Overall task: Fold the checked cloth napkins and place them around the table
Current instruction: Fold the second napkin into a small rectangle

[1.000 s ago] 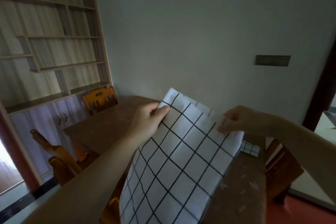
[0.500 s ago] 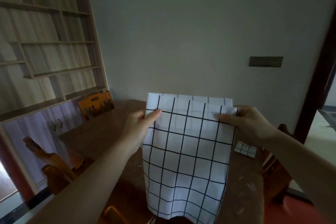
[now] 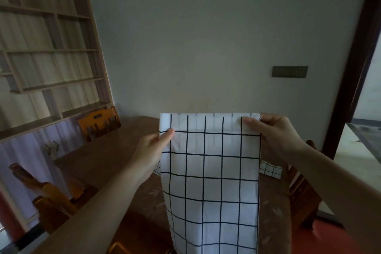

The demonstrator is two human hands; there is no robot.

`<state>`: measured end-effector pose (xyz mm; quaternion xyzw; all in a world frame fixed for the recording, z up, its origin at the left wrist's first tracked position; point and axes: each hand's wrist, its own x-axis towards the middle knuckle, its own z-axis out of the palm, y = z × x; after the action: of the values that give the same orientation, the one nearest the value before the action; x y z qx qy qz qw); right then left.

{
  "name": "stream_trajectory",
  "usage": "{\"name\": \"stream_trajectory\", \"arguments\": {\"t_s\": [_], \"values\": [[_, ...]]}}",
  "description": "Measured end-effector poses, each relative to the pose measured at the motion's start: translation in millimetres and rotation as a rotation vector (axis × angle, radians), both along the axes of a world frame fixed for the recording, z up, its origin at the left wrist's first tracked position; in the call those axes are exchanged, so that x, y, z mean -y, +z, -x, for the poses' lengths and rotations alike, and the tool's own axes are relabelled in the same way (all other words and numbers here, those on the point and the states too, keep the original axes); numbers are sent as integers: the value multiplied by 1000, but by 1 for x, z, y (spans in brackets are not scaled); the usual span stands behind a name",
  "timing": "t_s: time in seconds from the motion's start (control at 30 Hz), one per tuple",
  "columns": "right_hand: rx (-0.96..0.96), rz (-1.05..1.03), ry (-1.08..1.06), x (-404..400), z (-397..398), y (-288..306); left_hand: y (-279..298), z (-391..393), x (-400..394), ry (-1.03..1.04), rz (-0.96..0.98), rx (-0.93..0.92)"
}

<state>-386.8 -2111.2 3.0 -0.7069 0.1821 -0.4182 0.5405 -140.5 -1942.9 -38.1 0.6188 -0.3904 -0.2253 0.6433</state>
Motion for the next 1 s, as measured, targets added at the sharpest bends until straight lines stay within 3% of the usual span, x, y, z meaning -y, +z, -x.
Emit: {"name": "stream_trajectory", "arguments": {"t_s": [0.2,0.7,0.77,0.87,1.0], "values": [[-4,108,-25,2,1,3,-2,0,3,-25,-15,-35],[-24,19,-57,1,5,7,2,16,-3,-19,-39,-4],[-103,22,106,1,12,8,2,18,-1,50,-20,-7],[-462,121,321,-1,18,-1,10,23,-1,155,24,10],[-450,-15,228,-3,12,-7,17,20,-11,83,-73,-40]]}}
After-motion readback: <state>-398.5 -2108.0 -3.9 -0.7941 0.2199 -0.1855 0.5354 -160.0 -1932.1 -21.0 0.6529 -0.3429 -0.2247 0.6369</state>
